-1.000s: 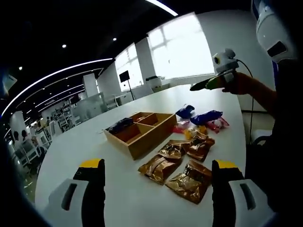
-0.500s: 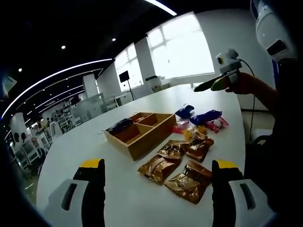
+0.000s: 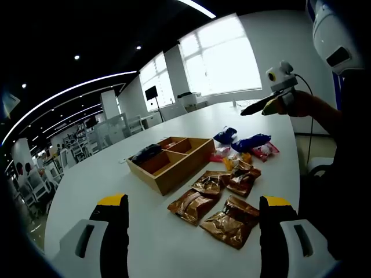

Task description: Pick up the scattered marshmallows, QQ candies, Oreo cookies, and mixed nuts on the table and sort them into separate containers

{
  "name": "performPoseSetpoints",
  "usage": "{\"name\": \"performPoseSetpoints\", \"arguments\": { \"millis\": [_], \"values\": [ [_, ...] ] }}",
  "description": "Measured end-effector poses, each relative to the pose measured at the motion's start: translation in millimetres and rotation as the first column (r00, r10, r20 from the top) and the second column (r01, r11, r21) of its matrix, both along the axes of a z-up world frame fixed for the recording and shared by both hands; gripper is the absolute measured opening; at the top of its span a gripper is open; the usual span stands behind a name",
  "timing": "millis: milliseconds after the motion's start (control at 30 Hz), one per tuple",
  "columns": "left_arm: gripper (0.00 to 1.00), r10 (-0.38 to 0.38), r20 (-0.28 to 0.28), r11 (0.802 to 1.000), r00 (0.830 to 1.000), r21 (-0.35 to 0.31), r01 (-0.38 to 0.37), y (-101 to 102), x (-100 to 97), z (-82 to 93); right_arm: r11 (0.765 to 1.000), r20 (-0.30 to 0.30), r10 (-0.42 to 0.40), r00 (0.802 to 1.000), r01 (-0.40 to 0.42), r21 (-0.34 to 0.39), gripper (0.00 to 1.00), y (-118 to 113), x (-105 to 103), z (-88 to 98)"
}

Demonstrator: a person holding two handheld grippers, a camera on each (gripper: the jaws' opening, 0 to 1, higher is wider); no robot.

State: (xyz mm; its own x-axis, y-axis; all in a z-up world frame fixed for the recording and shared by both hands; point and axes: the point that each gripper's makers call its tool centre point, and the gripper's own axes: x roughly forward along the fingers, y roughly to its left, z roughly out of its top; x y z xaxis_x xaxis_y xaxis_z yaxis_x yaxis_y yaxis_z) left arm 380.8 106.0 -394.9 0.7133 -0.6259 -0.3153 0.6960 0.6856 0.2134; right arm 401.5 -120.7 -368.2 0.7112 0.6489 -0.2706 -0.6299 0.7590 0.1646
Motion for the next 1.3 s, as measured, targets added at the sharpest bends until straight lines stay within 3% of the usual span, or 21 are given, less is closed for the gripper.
{"name": "performPoseSetpoints", "arguments": {
  "millis": [767,1300],
  "values": [
    [0.96,0.007,0.006,1.000,1.000,0.003,-0.007,4,-1.7,1.4,0.999,-0.034,-0.027,0.999,0.025,-0.031,0.87,-9,-3,-19.0],
    [0.95,0.002,-0.008,1.000,1.000,0.020,-0.002,4,-0.6,-7.0,0.996,-0.063,-0.033,0.997,0.028,-0.080,0.84,-11,-1,-33.8]
  ]
}}
